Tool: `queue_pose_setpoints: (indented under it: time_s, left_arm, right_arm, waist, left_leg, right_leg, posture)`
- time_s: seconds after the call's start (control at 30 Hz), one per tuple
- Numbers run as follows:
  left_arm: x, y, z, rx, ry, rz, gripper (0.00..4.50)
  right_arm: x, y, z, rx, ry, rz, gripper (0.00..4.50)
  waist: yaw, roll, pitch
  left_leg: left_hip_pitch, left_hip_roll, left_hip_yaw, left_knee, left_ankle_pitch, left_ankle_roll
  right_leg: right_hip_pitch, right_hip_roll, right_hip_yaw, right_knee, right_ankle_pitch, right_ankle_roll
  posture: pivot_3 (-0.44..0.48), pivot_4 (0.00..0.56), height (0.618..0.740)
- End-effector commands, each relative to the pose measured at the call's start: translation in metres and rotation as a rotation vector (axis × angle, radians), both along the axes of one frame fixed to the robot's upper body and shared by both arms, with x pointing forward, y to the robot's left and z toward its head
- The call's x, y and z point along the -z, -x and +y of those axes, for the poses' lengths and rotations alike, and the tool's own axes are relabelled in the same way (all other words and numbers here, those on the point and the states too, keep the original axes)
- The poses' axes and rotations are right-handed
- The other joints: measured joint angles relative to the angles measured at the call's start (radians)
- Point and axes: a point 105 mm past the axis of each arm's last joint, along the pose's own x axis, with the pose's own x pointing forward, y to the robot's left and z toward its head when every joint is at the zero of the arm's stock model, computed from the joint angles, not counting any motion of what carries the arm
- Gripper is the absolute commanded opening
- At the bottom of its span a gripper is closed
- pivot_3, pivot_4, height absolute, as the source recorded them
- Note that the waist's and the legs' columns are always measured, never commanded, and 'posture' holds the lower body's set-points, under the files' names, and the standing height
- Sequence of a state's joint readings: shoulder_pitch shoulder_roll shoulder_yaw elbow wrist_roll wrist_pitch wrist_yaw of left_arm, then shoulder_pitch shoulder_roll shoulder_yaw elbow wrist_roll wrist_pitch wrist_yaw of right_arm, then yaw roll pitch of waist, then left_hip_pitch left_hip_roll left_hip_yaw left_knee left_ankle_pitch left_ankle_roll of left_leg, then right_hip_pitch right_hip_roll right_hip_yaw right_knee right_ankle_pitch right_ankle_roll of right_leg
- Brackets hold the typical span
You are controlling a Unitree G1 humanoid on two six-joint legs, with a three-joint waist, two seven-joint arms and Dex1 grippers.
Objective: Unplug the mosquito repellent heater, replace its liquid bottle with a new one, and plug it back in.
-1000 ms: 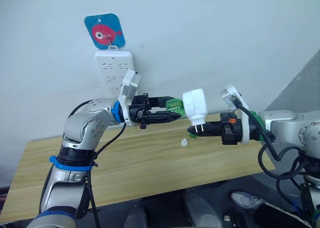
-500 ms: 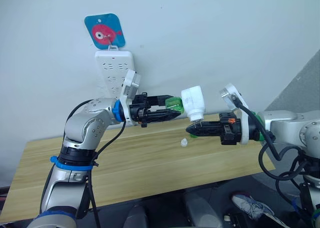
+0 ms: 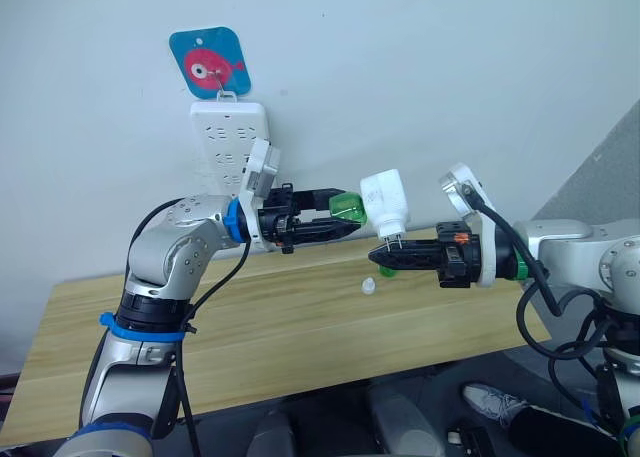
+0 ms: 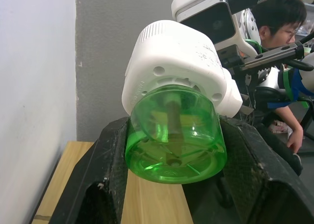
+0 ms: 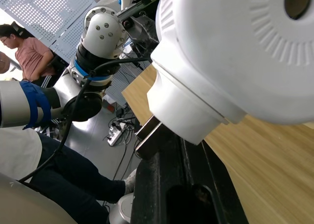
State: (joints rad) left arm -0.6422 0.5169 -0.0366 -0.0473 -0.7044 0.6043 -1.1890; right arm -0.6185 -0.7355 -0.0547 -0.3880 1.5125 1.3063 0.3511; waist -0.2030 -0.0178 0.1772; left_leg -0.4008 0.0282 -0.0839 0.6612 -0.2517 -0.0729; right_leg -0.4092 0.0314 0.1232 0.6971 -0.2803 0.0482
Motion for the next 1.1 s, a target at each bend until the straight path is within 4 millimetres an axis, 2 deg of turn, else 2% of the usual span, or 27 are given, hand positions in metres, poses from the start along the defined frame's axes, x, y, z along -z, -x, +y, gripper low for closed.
queue_pose_setpoints:
  time_s: [0.03, 0.1, 0.2, 0.3, 0.4, 0.57, 0.93, 1.1]
  left_arm:
    - [0.0, -0.003, -0.002, -0.023, -0.012, 0.03, 2.31]
    - [0.0, -0.003, -0.001, -0.019, -0.008, 0.048, 2.31]
    - [-0.001, -0.002, 0.002, -0.008, 0.003, 0.105, 2.31]
    - [-0.002, -0.001, 0.006, 0.012, 0.022, 0.176, 2.31]
    - [0.0, -0.001, 0.011, 0.028, 0.023, 0.234, 2.31]
    - [0.001, -0.002, 0.011, 0.025, 0.032, 0.252, 2.31]
    - [0.006, 0.001, 0.01, 0.019, 0.013, 0.204, 2.31]
    - [0.005, 0.005, 0.012, 0.045, 0.027, 0.265, 2.31]
  right_arm:
    - [-0.008, 0.021, 0.006, -0.114, 0.032, -0.136, 0.0]
    - [0.002, 0.02, 0.002, -0.107, 0.105, -0.184, 0.0]
    - [0.01, 0.018, -0.005, -0.104, 0.166, -0.256, 0.5]
    - [0.017, 0.018, -0.013, -0.111, 0.221, -0.319, 1.48]
    - [0.024, 0.018, -0.022, -0.114, 0.27, -0.369, 2.64]
    - [0.027, 0.016, -0.028, -0.085, 0.275, -0.412, 4.43]
    - [0.035, 0.016, -0.037, -0.058, 0.304, -0.424, 4.5]
    - [0.028, 0.002, -0.041, 0.004, 0.306, -0.52, 4.5]
  waist:
    - [0.002, 0.0, 0.0]
    - [0.003, 0.0, 0.0]
    - [0.005, 0.0, 0.0]
    - [0.005, 0.0, 0.0]
    - [0.005, 0.0, 0.0]
    - [0.002, 0.0, 0.0]
    - [0.002, 0.0, 0.0]
    - [0.001, 0.0, 0.0]
  left_leg:
    - [0.0, 0.0, 0.0, 0.0, 0.0, 0.0]
    - [0.0, 0.0, 0.0, 0.0, 0.0, 0.0]
    - [0.0, 0.0, 0.0, 0.0, 0.0, 0.0]
    - [0.0, 0.0, 0.0, 0.0, 0.0, 0.0]
    - [0.0, 0.0, 0.0, 0.0, 0.0, 0.0]
    - [0.0, 0.0, 0.0, 0.0, 0.0, 0.0]
    - [0.0, 0.0, 0.0, 0.0, 0.0, 0.0]
    - [0.0, 0.0, 0.0, 0.0, 0.0, 0.0]
  right_leg:
    - [0.0, 0.0, 0.0, 0.0, 0.0, 0.0]
    - [0.0, 0.0, 0.0, 0.0, -0.002, 0.003]
    - [0.0, 0.0, 0.0, 0.0, -0.002, 0.004]
    - [0.0, 0.0, 0.0, -0.001, -0.002, 0.004]
    - [0.0, 0.0, 0.0, 0.0, -0.002, 0.004]
    - [0.0, 0.0, 0.0, 0.0, -0.002, 0.004]
    - [0.0, 0.0, 0.0, 0.0, -0.002, 0.004]
    - [0.0, 0.0, 0.0, 0.0, -0.002, 0.004]
  posture:
    - [-0.227, 0.093, 0.736]
    - [-0.227, 0.093, 0.736]
    - [-0.232, 0.094, 0.736]
    - [-0.237, 0.094, 0.736]
    - [-0.248, 0.094, 0.736]
    - [-0.253, 0.094, 0.736]
    - [-0.253, 0.094, 0.736]
    - [-0.25, 0.093, 0.736]
